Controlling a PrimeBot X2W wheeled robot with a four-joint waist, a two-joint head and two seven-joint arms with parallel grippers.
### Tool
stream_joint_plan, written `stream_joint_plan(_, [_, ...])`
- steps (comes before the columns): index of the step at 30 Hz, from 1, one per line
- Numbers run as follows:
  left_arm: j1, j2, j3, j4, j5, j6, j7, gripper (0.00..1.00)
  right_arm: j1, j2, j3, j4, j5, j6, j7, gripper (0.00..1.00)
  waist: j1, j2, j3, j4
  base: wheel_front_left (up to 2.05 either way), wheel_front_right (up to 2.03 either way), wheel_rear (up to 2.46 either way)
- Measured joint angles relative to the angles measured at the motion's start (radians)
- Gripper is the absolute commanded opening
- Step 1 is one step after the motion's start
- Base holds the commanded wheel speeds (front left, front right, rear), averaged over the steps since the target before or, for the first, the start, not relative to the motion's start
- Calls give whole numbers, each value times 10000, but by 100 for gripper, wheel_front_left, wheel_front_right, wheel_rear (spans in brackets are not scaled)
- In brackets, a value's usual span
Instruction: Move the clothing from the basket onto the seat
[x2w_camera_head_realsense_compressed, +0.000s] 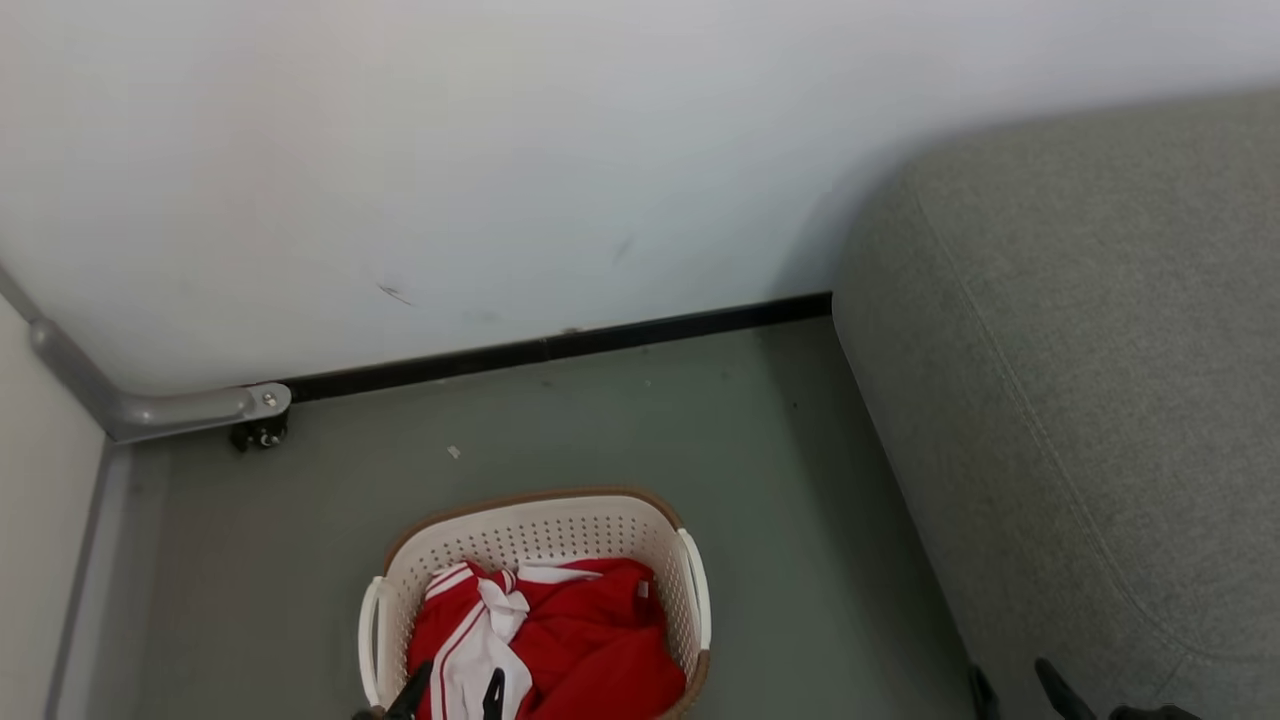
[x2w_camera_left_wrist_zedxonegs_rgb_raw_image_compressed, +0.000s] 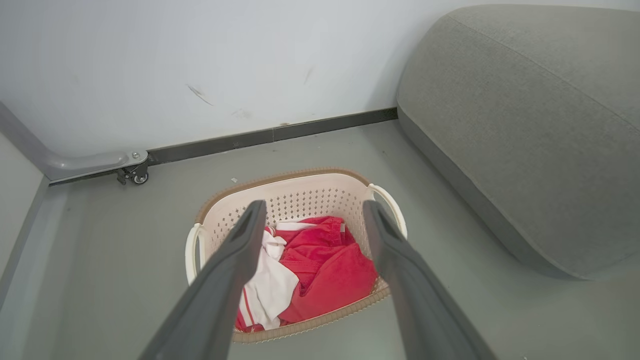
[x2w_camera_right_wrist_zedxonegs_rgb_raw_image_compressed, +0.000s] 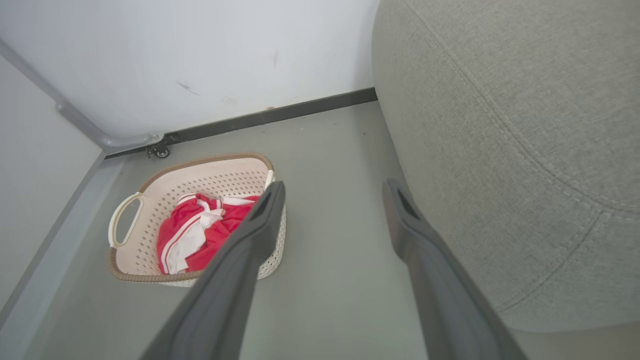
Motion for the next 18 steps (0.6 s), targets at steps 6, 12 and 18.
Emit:
stream_joint_plan(6, [-710, -4, 94, 593, 311, 2, 0, 100, -6, 12, 213, -412, 136, 2, 0, 100, 0, 0, 630, -283, 0, 0, 0])
stream_joint_plan(12, [-1376, 48, 121, 1432, 562, -15, 0, 100, -45, 4, 270, -796, 527, 2, 0, 100, 0, 0, 1304, -579, 0, 0, 0])
stream_joint_plan(18, [-2131, 318, -10, 2589, 755, -205, 2, 100, -93, 0, 562, -1028, 704, 2, 0, 100, 0, 0, 1996, -857, 0, 0, 0])
